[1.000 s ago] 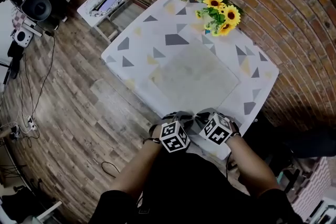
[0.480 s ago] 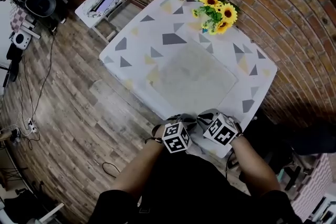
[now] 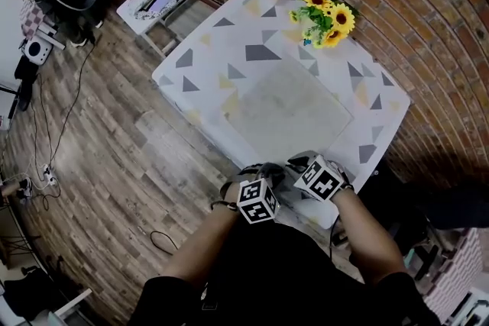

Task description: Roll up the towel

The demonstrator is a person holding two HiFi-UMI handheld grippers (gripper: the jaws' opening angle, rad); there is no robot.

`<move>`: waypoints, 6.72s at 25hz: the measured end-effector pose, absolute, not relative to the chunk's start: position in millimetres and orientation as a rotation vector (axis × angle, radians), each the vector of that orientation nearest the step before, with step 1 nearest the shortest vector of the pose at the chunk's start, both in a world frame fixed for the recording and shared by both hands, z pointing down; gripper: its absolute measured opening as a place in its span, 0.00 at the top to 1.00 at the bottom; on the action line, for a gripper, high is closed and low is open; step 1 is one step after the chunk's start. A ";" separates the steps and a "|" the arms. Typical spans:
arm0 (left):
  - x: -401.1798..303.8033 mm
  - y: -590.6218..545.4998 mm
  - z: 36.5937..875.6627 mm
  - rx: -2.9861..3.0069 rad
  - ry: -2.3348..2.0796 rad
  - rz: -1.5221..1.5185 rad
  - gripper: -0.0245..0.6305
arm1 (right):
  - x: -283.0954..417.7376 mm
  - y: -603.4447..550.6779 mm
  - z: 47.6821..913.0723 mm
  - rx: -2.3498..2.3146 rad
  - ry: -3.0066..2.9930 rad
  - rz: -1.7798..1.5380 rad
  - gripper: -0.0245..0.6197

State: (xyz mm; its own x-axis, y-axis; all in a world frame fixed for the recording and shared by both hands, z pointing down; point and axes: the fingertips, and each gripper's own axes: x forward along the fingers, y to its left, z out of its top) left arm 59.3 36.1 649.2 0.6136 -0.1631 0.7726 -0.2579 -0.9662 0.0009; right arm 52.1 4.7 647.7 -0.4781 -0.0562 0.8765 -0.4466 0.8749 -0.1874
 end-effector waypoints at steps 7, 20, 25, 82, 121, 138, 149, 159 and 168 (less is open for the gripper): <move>71.3 35.2 636.7 2.859 -0.361 1.306 0.87 | 65.8 -3.2 652.6 0.503 -2.057 0.721 0.87; 70.4 30.7 655.9 2.729 -0.291 1.380 0.87 | 76.2 24.1 634.2 0.384 -2.101 0.346 0.85; 63.8 33.3 656.6 2.696 -0.259 1.399 0.88 | 77.8 33.4 659.7 0.370 -1.991 0.184 0.83; 52.5 30.1 645.1 2.566 0.050 1.334 0.90 | 55.2 30.0 645.1 0.159 -2.042 0.268 0.90; 46.5 15.9 654.2 2.528 -0.188 1.338 0.89 | 53.4 27.2 655.5 0.239 -1.975 -0.041 0.79; 50.8 25.2 652.5 2.775 -0.174 1.738 0.78 | 52.5 30.7 650.6 0.182 -2.020 0.199 0.91; 51.1 26.0 656.6 2.534 -0.095 1.425 0.89 | 57.1 14.7 639.1 0.240 -2.071 0.334 0.90; 42.2 5.4 639.8 2.716 -0.253 1.615 0.69 | 52.7 -9.4 649.1 0.279 -2.036 0.474 0.90; 43.5 -3.4 654.2 2.666 -0.254 1.576 0.81 | 57.1 -23.3 630.7 0.364 -2.080 0.328 0.82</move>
State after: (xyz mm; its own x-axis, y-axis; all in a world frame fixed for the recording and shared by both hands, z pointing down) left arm 43.5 -3.4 654.2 0.4721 -0.1225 0.8730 -0.1574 -0.9861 -0.0532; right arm 57.1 -23.3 630.7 -0.4920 -0.1251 0.8615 -0.3838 0.9194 -0.0857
